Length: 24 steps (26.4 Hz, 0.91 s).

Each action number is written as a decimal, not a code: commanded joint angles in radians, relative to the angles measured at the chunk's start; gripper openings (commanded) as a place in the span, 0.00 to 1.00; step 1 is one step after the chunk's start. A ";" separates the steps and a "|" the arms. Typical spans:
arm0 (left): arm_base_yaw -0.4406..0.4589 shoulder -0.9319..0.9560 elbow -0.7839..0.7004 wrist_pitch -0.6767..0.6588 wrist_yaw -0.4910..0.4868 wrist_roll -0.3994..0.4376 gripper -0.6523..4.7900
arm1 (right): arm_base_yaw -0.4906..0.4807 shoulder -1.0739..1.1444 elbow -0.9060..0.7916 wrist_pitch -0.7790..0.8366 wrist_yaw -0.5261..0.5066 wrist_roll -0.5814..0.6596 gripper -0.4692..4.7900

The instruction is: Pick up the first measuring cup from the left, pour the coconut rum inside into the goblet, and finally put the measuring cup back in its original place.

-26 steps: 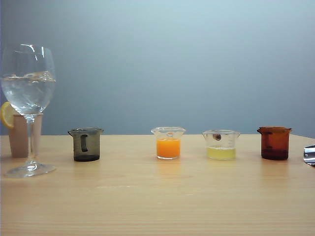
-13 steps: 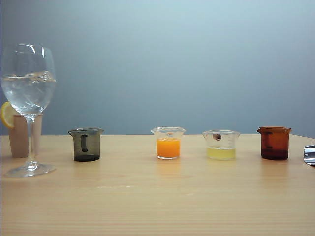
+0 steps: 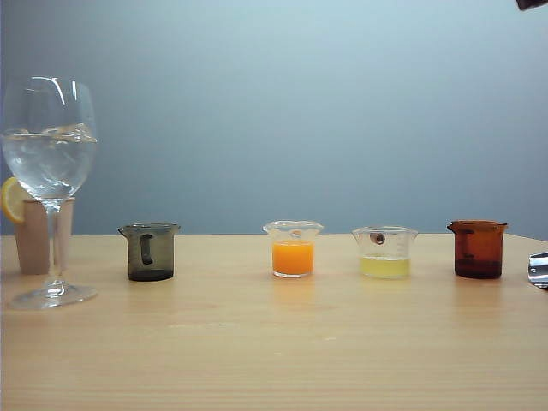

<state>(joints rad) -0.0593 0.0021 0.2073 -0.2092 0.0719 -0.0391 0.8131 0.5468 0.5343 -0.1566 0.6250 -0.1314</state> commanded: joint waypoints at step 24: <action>-0.001 0.000 -0.198 0.206 -0.117 0.005 0.12 | 0.003 0.001 0.003 0.004 0.002 0.004 0.09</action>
<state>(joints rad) -0.0593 0.0017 0.0071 -0.0124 -0.0414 -0.0383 0.8162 0.5491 0.5343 -0.1596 0.6254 -0.1295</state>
